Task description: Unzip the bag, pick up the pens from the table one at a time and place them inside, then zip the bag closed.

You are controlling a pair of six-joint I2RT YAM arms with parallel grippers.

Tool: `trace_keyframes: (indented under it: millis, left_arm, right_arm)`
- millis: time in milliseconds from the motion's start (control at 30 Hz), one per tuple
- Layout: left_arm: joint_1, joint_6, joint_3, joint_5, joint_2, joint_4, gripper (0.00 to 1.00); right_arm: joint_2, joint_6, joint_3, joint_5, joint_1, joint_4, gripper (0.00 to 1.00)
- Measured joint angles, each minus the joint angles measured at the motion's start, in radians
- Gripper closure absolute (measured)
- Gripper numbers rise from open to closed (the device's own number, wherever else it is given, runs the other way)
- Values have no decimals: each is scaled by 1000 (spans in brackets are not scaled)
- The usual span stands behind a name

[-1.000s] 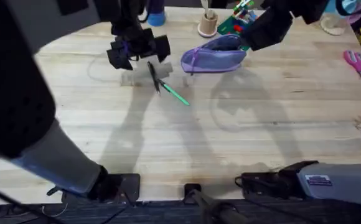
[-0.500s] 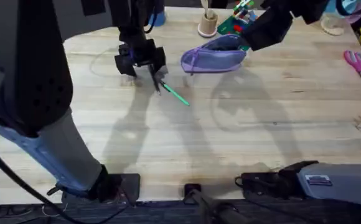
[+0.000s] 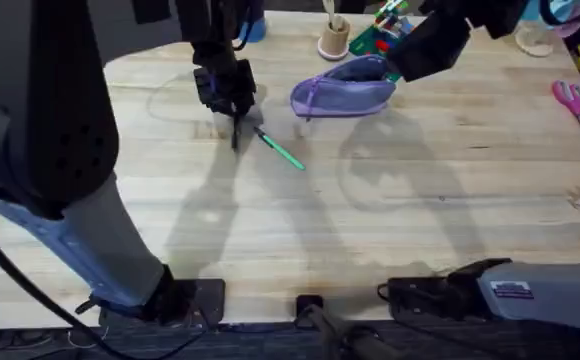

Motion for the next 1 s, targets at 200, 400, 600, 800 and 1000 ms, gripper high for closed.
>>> trace_keyframes:
  millis: [200,400,600,800,1000]
  left_arm:
    - [0,0,0,0,0,0,950]
    - [0,22,23,-8,12,-14,955]
    - [0,98,134,-8,57,-62,959]
    - [-2,177,304,-8,60,-97,958]
    - [-27,295,446,3,60,-116,958]
  right_arm:
    - [0,0,0,0,0,-1,5]
    - [0,58,0,0,0,-6,5]
    - [-9,133,0,0,0,-6,5]
    - [-84,157,0,0,0,-24,5]
    - [-150,169,0,0,0,-128,6]
